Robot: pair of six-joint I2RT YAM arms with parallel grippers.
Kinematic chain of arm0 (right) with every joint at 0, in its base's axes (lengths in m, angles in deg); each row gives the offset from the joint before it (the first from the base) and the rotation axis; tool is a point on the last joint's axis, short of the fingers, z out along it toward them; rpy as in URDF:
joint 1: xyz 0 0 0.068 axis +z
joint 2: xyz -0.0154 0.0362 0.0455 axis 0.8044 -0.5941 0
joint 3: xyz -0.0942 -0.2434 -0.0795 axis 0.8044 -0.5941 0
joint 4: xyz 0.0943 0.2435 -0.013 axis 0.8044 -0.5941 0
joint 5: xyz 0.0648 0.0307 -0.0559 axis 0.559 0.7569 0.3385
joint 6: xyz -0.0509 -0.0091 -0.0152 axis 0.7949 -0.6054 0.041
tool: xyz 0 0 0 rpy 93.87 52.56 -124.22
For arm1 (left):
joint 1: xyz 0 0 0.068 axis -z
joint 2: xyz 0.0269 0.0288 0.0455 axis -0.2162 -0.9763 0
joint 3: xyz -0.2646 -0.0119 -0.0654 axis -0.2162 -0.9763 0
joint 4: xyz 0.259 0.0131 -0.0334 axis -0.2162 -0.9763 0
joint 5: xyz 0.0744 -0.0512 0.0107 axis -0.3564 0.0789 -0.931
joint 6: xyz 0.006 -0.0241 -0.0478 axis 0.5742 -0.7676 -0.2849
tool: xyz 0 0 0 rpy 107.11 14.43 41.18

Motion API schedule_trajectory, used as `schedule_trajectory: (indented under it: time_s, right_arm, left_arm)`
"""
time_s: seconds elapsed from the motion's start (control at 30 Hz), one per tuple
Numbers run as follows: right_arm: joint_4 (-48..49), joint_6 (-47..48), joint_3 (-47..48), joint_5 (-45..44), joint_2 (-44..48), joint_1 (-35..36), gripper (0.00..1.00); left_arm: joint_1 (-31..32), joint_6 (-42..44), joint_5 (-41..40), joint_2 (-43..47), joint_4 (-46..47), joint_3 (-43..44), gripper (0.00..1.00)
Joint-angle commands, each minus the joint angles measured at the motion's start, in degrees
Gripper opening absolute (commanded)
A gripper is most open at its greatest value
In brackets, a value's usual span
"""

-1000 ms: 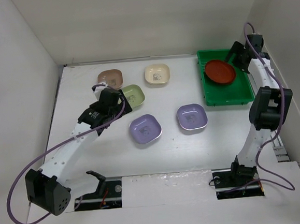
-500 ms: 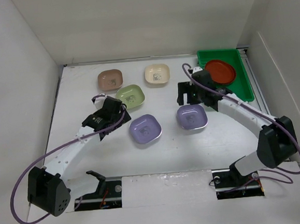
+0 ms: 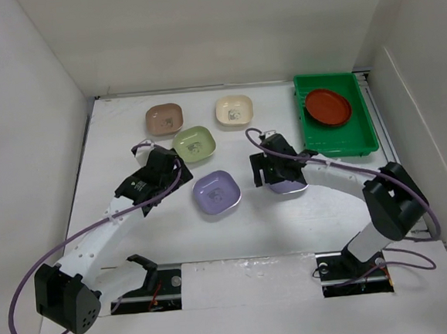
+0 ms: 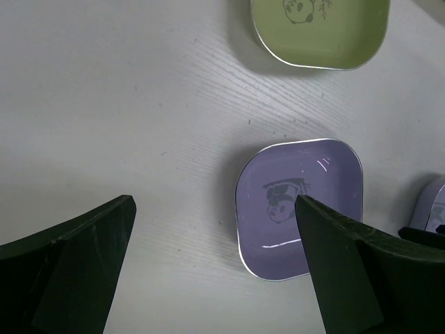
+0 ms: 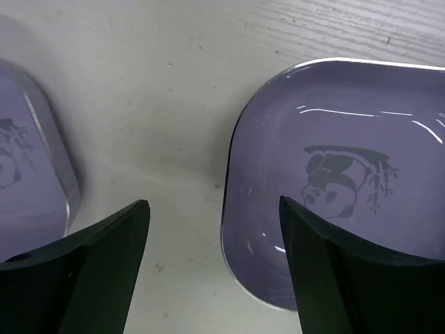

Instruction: Place the plates into the plastic bin on the countertop

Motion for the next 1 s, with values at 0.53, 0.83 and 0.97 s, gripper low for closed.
schedule_trajectory:
  time_s: [0.53, 0.83, 0.97]
  right_arm:
    - [4.4, 4.9, 13.8, 0.4, -7.5, 3.8, 0.00]
    - [-8.8, 15.5, 37.5, -4.5, -8.3, -11.9, 0.00]
    - [-9.6, 16.6, 43.9, -2.2, -13.6, -19.6, 0.00]
  left_arm:
    - [-0.1, 0.3, -0.3, 0.7, -0.5, 0.7, 1.00]
    - [-0.1, 0.3, 0.3, 1.7, 0.7, 0.1, 1.00]
    - [-0.1, 0.9, 0.8, 1.7, 1.3, 0.1, 1.00]
